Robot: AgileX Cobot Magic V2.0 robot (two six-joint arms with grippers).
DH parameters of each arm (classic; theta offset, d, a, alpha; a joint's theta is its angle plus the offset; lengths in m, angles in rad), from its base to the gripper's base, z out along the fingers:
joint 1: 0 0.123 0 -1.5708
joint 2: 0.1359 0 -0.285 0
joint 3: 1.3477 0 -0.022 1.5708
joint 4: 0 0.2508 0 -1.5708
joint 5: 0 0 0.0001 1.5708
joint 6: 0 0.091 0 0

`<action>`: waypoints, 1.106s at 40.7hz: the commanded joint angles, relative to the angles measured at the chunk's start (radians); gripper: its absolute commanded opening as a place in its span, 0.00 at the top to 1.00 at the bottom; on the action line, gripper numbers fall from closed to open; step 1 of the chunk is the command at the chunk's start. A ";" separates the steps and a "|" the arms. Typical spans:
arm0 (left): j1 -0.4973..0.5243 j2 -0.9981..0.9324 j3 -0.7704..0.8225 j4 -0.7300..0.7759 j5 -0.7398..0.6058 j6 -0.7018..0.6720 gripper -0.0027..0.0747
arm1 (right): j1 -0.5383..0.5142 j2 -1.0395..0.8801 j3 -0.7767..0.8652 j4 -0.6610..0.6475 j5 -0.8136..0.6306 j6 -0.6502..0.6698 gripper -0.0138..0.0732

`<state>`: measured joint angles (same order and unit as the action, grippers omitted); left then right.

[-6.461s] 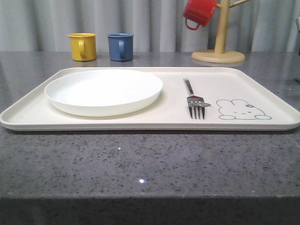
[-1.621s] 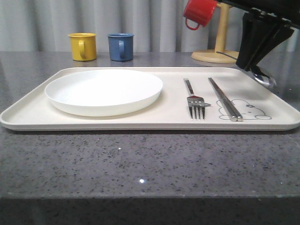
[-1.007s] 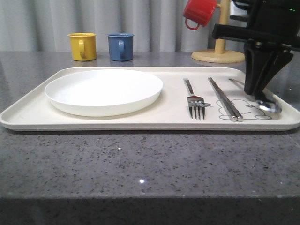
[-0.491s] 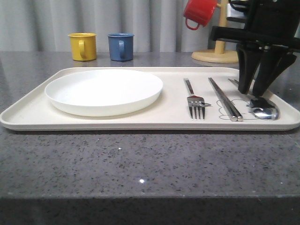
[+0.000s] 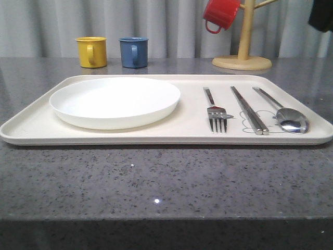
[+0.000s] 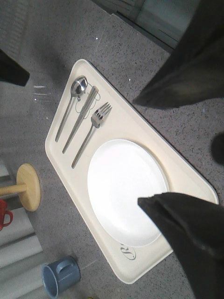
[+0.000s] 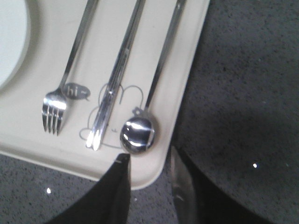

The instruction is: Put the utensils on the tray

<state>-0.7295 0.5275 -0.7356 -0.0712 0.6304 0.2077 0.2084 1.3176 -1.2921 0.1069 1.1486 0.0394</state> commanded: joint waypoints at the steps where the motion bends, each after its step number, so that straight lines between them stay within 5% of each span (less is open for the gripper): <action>1: -0.007 0.002 -0.025 -0.014 -0.077 -0.011 0.46 | -0.002 -0.132 0.048 -0.033 -0.047 -0.022 0.55; 19: -0.007 0.002 -0.025 -0.014 -0.077 -0.011 0.46 | -0.002 -0.632 0.399 -0.047 -0.203 -0.060 0.55; 35: -0.007 0.002 -0.025 -0.014 -0.083 -0.011 0.46 | -0.002 -0.896 0.536 -0.048 -0.277 -0.060 0.55; 38: -0.007 0.002 -0.025 -0.014 -0.083 -0.011 0.46 | -0.002 -0.899 0.537 -0.048 -0.276 -0.060 0.60; 45: -0.007 0.002 -0.025 -0.014 -0.083 -0.011 0.46 | -0.002 -0.899 0.537 -0.048 -0.276 -0.060 0.87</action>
<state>-0.7295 0.5275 -0.7356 -0.0712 0.6304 0.2077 0.2084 0.4124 -0.7310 0.0669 0.9502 -0.0091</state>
